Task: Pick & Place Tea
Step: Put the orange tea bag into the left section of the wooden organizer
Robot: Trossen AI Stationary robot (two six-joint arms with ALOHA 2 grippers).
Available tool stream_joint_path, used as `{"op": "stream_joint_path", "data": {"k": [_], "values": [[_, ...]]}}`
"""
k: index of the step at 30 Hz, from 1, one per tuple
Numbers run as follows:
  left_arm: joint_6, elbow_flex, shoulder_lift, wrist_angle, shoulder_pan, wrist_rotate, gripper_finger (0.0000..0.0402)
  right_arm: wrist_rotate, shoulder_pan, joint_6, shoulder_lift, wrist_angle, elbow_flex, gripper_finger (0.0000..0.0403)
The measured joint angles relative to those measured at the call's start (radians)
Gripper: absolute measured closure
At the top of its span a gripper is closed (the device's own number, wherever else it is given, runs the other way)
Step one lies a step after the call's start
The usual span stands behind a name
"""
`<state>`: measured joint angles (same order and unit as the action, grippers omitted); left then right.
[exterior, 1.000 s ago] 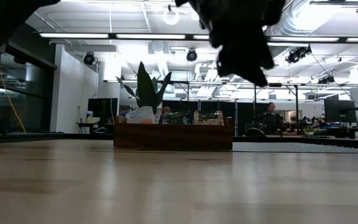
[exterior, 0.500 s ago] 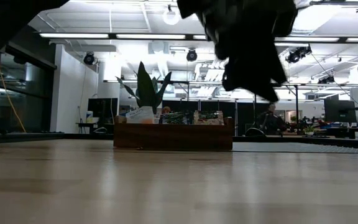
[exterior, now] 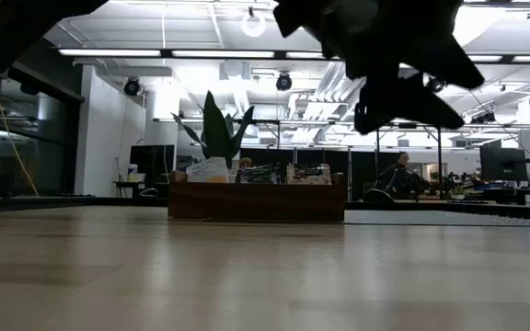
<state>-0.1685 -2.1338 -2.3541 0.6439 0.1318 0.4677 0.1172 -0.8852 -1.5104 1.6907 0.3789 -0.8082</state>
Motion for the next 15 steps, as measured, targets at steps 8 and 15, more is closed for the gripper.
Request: {"op": "stream_joint_path", "data": {"k": [8, 15], "values": [[-0.103, 0.000, -0.051, -0.082, 0.000, 0.016, 0.0215, -0.005, 0.001, 0.301, 0.001, 0.002, 0.001, 0.0403], [-0.220, 0.003, -0.117, -0.102, 0.015, 0.107, 0.0215, -0.003, 0.000, 0.481, 0.003, -0.008, 0.003, 0.0403]]}}
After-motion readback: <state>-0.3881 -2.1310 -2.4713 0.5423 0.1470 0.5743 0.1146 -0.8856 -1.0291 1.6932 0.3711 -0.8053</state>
